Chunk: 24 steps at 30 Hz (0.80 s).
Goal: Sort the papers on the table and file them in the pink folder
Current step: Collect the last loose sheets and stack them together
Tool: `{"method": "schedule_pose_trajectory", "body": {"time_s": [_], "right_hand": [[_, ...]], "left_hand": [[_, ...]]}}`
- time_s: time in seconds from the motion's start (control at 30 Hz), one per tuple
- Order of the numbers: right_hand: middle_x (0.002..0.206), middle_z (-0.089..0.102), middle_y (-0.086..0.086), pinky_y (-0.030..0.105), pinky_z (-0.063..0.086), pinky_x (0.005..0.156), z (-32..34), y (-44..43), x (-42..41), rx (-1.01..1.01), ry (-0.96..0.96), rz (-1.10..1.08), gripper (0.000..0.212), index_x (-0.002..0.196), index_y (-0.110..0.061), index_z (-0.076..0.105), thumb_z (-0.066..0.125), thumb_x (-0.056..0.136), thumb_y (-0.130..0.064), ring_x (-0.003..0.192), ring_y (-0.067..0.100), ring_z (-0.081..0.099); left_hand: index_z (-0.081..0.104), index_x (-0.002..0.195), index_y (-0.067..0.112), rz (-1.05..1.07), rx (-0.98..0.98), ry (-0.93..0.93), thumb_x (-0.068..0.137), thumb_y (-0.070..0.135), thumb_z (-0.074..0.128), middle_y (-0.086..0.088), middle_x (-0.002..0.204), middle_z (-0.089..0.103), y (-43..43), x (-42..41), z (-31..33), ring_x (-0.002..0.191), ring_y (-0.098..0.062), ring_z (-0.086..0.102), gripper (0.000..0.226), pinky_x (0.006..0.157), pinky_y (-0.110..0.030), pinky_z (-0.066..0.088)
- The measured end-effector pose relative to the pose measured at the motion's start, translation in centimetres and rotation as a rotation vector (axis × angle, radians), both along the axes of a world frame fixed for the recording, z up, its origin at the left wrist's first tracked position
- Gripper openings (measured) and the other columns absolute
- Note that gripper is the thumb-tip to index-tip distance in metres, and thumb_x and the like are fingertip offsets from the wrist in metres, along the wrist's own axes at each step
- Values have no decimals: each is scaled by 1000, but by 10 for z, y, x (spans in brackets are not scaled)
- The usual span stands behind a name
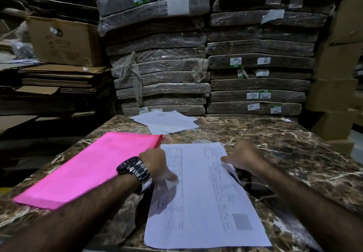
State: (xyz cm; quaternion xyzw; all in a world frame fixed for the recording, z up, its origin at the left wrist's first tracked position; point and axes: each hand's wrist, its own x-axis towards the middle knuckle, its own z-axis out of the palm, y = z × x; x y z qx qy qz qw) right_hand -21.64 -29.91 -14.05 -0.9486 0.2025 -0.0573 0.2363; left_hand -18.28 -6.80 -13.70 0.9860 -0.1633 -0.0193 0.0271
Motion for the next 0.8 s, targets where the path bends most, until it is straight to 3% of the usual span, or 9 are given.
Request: {"method": "schedule_pose_trajectory", "body": {"time_s": [0.07,0.17,0.27,0.4,0.47,0.6,0.7,0.8], "right_hand": [[51,41,-1,23,23,46,-1,5,15,-45,-86,47,43,55,-16,44,73,82,-34,44,16,38],[73,60,4,20,35,48,1,18,40,141,-176,144,23,83,-7,67,72,84,-30,60,16,54],[75,65,4,21,41,46,-4,34,63,269,-250,235,19,86,-4,70,71,85,-23,60,12,55],[72,69,-3,30,52,61,-29,42,77,117,-444,255,11,77,-15,69,65,85,-21,66,11,62],[76,71,-5,32,54,67,-40,39,78,-2,-482,284,11,85,-17,72,63,85,-23,73,13,65],[81,72,-5,31,51,74,-47,31,82,-38,-532,291,17,96,-19,72,62,85,-28,83,14,65],[80,70,-5,30,49,72,-49,29,86,-35,-528,284,18,97,-20,71,62,85,-30,81,14,64],[78,70,-6,28,49,72,-50,27,90,-19,-540,272,19,98,-19,72,62,86,-29,79,12,64]], "left_hand": [[47,68,15,-5,-53,-94,76,50,71,1,61,50,-6,24,4,61,-18,52,44,46,-24,36],[58,67,10,-14,-187,-227,79,43,69,-14,78,68,-15,72,2,77,-31,64,36,60,-33,48],[69,97,11,-14,-220,-336,85,33,63,-11,102,69,-21,125,-5,99,-30,62,26,80,-33,49],[61,123,13,-86,-97,-318,89,34,58,-11,122,62,-24,185,-9,117,-27,53,41,98,-32,42],[57,128,11,-108,-24,-235,88,43,58,-10,128,60,-26,206,-12,122,-27,51,51,99,-32,40],[65,112,9,-119,-11,-159,79,55,65,-9,114,68,-24,237,-19,109,-29,59,57,86,-32,47],[67,88,11,-152,27,-146,81,48,60,-10,95,71,-26,249,-18,95,-33,64,38,79,-34,52],[67,84,12,-165,89,-167,84,42,55,-14,94,70,-29,251,-21,92,-34,62,32,75,-32,49]]}}
